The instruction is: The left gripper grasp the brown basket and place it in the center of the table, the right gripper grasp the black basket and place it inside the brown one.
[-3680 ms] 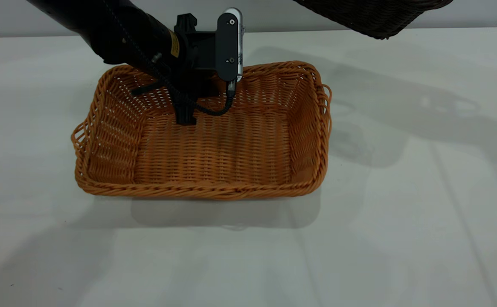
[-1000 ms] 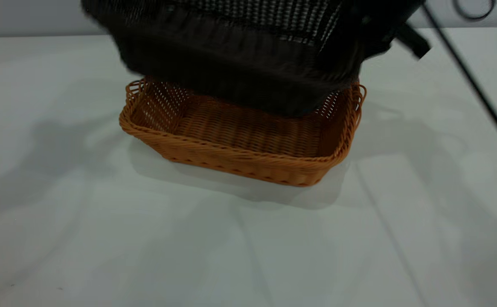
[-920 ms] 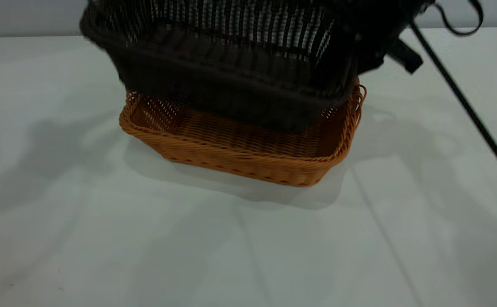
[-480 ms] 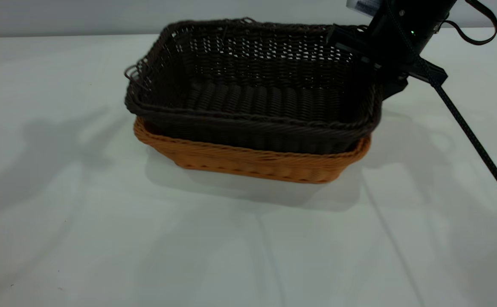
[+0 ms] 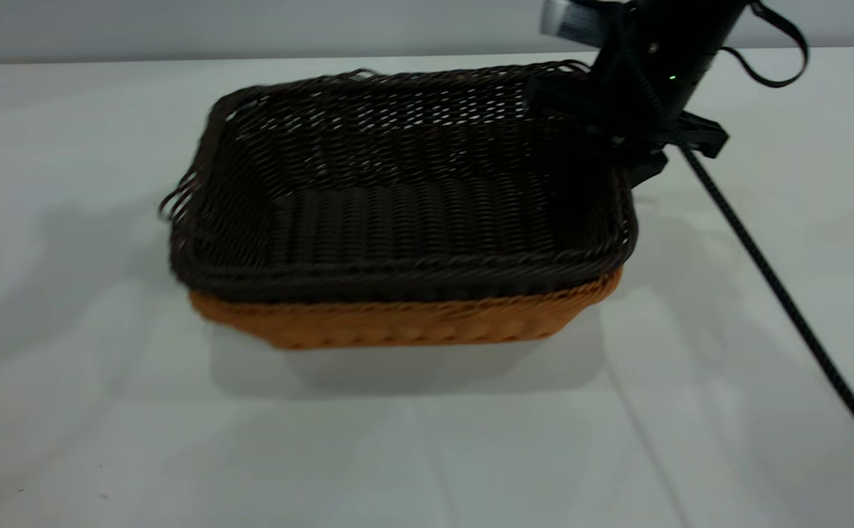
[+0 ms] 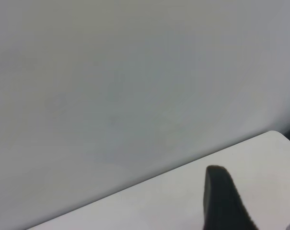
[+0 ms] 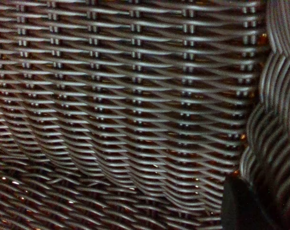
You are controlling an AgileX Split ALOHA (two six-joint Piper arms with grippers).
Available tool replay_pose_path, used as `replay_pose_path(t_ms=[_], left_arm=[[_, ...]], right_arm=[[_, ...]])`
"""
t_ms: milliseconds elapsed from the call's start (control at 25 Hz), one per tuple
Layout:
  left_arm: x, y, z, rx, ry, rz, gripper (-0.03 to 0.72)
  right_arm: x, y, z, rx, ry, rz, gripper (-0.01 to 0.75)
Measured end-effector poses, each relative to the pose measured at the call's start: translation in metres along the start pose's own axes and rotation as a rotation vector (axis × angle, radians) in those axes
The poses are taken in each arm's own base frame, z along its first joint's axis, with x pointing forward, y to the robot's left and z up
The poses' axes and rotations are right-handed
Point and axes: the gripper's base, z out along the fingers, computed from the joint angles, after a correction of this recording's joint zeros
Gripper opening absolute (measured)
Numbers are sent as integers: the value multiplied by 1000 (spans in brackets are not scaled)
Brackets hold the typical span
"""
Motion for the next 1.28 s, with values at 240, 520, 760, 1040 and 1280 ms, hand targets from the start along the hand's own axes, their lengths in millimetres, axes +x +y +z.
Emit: replay_pose_path(t_ms=[240,520,760,1040,1280], left_arm=[[1,-2,0,23,6,-2,336],[3,-10,-1,108,30,-2,336],[4,-13,-1,145,41,-8,337],[1,-35,-10,357,93,-46,337],[-14,-53,-33,369,44,11,337]], right_arm=[[3,9,3,2,15,-44,235],[7,26,-40,9,-21,-162,568],[19,43,-112,118,-140,-297,624],[67,79,-229,119,-409,-379,563],[132,96,-300,88,-512,-405,561]])
